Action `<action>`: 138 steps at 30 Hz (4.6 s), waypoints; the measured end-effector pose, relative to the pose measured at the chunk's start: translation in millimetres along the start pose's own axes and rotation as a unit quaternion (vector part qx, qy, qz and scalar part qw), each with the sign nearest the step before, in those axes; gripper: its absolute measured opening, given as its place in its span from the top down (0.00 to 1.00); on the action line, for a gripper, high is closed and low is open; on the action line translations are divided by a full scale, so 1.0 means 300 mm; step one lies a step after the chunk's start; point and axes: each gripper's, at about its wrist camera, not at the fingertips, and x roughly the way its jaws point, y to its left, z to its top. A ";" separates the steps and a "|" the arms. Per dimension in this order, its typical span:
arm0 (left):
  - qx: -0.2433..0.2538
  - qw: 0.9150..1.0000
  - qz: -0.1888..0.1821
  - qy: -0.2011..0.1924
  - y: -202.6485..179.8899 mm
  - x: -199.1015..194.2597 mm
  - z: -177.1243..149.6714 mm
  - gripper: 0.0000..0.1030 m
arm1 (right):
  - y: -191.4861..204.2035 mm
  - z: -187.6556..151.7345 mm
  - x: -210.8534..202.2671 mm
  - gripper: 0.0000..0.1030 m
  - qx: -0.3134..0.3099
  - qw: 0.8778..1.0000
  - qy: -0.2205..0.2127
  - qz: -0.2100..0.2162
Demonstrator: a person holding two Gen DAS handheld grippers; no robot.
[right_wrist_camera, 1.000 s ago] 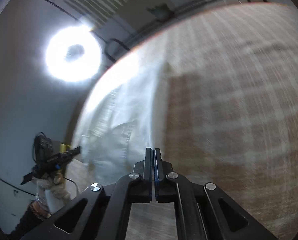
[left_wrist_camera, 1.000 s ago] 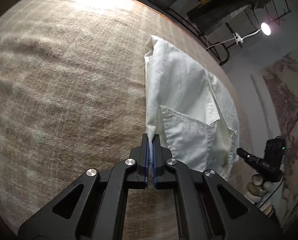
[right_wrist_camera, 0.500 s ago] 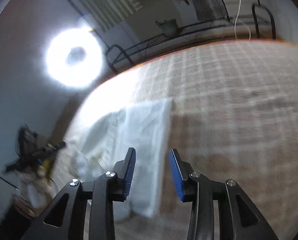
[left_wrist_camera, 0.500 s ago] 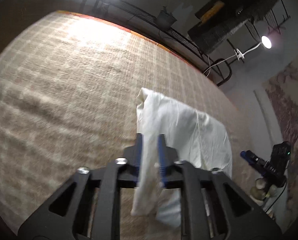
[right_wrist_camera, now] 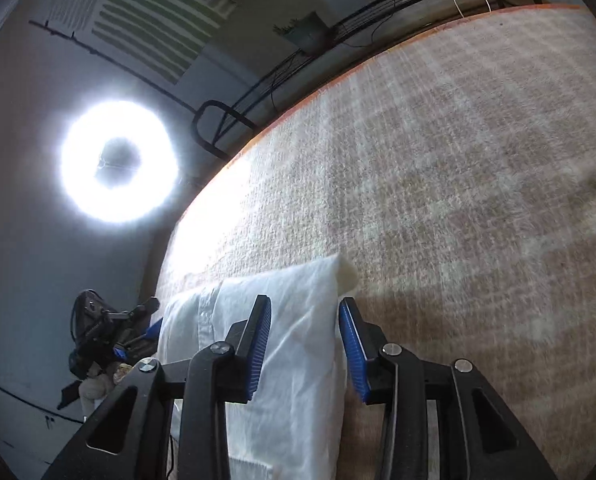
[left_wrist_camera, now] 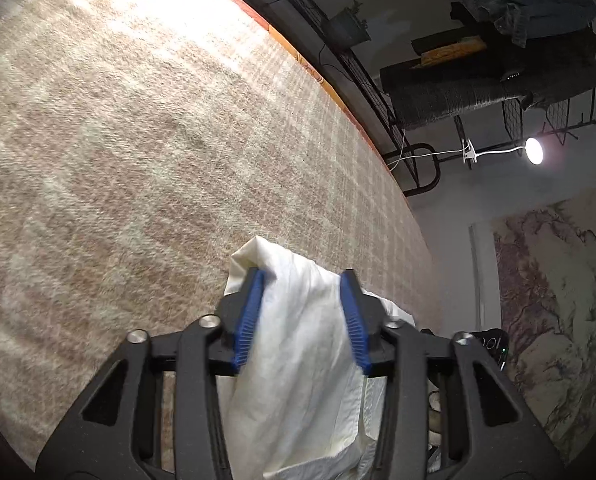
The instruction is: Fold small clothes
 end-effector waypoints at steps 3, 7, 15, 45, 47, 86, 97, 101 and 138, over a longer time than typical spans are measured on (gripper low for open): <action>0.003 1.000 0.010 0.004 -0.003 0.023 0.002 0.90 | -0.009 0.007 -0.001 0.70 0.006 1.000 -0.002 0.015; 0.036 0.999 0.026 -0.012 -0.039 0.015 -0.008 0.98 | -0.036 0.023 0.025 0.81 0.017 1.000 0.002 0.014; 0.055 0.996 0.067 -0.029 -0.039 0.047 -0.024 0.99 | 0.025 0.031 0.038 1.00 -0.047 0.998 -0.009 -0.046; 0.249 0.946 0.203 -0.048 -0.197 0.208 -0.139 0.99 | 0.121 -0.018 0.138 0.90 -0.171 0.976 0.031 -0.134; 0.245 0.945 0.210 -0.053 -0.188 0.177 -0.142 0.99 | 0.123 -0.015 0.132 0.91 -0.177 0.974 0.026 -0.139; 0.229 0.960 0.162 0.002 -0.186 0.010 -0.296 0.98 | 0.273 -0.150 -0.023 0.85 -0.208 0.973 0.078 -0.062; 0.232 0.955 0.183 -0.002 -0.105 -0.057 -0.394 0.98 | 0.160 -0.325 -0.072 0.88 -0.207 0.964 0.122 -0.115; 0.202 0.963 0.177 -0.003 -0.055 -0.121 -0.391 0.98 | 0.128 -0.337 -0.136 0.81 -0.184 0.969 0.127 -0.107; 0.142 0.981 0.129 -0.010 -0.104 -0.008 -0.324 0.86 | 0.034 -0.155 0.003 0.86 -0.022 0.997 0.074 -0.031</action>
